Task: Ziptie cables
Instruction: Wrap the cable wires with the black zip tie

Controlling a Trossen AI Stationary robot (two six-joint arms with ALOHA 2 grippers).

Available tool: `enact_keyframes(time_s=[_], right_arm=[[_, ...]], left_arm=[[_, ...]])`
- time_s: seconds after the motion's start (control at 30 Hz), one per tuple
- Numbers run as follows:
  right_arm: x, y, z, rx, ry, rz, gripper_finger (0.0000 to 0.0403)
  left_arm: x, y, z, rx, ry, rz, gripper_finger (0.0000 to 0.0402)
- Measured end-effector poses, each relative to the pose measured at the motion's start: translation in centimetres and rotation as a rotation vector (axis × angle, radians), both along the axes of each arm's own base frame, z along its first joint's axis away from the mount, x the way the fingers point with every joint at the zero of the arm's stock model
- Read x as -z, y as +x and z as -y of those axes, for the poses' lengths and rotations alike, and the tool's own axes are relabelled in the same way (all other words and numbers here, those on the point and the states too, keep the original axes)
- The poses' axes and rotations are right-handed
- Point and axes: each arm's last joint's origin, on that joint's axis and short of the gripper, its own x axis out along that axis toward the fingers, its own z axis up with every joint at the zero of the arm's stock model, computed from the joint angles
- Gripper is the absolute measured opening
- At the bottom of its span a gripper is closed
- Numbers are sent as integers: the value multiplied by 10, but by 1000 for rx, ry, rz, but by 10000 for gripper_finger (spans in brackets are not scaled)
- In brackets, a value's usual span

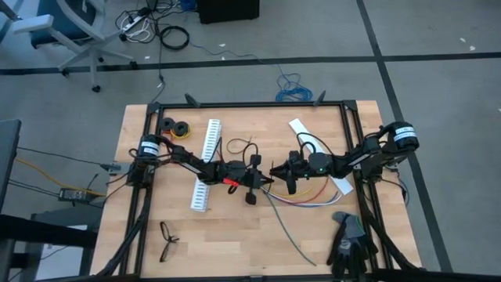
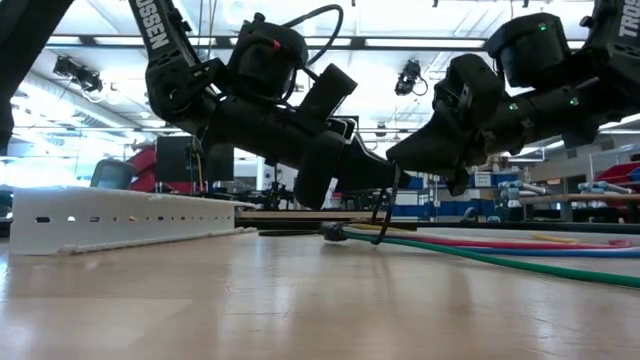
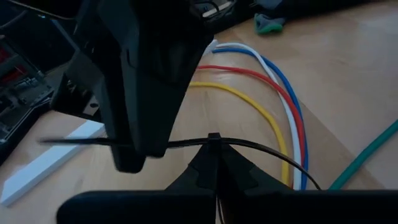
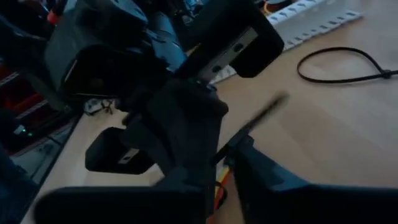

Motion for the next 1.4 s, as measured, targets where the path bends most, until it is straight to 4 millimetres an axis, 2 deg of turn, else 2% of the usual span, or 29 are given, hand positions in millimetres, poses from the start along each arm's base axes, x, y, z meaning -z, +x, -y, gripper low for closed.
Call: enact_keyframes(time_s=[0.07,0.33,0.7,0.93,1.13,1.3,1.4], right_arm=[[0,0,0,-13,-18,3,11],[0,0,0,-18,-32,1,1],[3,-1,-1,-24,-31,-32,0],[4,-1,-1,-27,-35,-40,0],[4,-1,-1,-37,-34,-40,0],[1,-1,-5,-63,-34,-13,0],[-4,5,-10,-149,-37,11,0]], left_arm=[[0,0,0,1,0,-1,5],[1,0,-1,-57,-83,-3,11],[1,-1,-2,-81,-77,-22,91],[-10,-19,-4,-133,-34,-148,111],[-25,-31,1,-132,-81,-127,111],[-34,-41,5,-164,-229,-106,111],[-43,-44,11,-162,-362,-83,111]])
